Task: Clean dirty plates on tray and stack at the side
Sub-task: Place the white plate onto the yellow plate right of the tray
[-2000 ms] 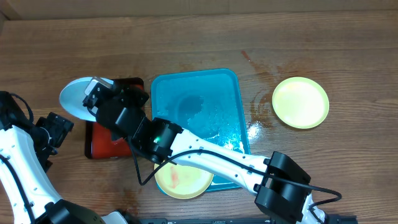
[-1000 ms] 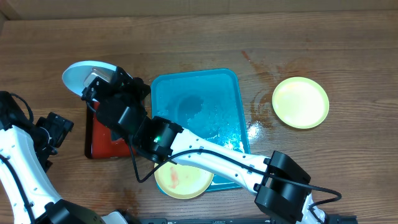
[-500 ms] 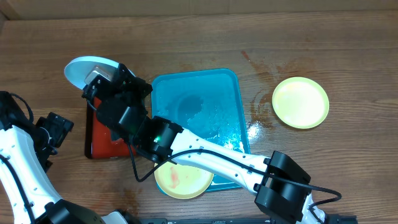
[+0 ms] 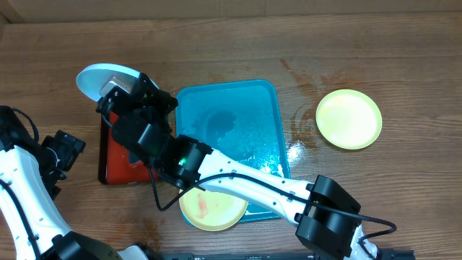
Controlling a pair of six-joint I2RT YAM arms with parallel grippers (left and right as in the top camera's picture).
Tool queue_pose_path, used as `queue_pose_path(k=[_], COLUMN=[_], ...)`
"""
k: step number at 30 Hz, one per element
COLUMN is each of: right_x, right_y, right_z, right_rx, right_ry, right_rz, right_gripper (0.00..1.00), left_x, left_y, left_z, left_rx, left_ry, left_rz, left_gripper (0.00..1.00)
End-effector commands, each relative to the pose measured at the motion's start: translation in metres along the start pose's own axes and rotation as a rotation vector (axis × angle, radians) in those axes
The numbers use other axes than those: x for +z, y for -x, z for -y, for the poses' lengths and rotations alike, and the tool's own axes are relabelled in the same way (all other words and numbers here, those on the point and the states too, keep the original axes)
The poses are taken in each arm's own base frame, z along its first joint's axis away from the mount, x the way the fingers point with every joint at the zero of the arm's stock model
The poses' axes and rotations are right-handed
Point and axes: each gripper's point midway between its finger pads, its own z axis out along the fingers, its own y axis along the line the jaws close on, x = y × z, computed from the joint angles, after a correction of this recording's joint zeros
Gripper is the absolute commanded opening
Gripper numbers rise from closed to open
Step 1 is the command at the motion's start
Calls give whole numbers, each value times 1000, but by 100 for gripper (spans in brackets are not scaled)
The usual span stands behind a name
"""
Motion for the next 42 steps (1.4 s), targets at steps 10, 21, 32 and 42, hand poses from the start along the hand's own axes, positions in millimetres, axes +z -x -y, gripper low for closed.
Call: queue_pose_path(k=[10, 21, 32, 42], right_x=[59, 26, -91, -135], right_y=[-114, -193, -431, -511], right_z=[39, 266, 345, 324], right_rx=[853, 1268, 1525, 1564], right_ry=[429, 140, -364, -391], right_rz=[-474, -633, -1233, -1365], right_gripper=[4, 4, 4, 6], left_x=[-6, -6, -6, -6], left_y=[2, 2, 2, 2], left_z=[2, 2, 2, 2], left_rx=[-23, -23, -23, -23], left_ry=[-18, -18, -18, -18], left_rz=[19, 19, 19, 19], left_gripper=[100, 100, 100, 100])
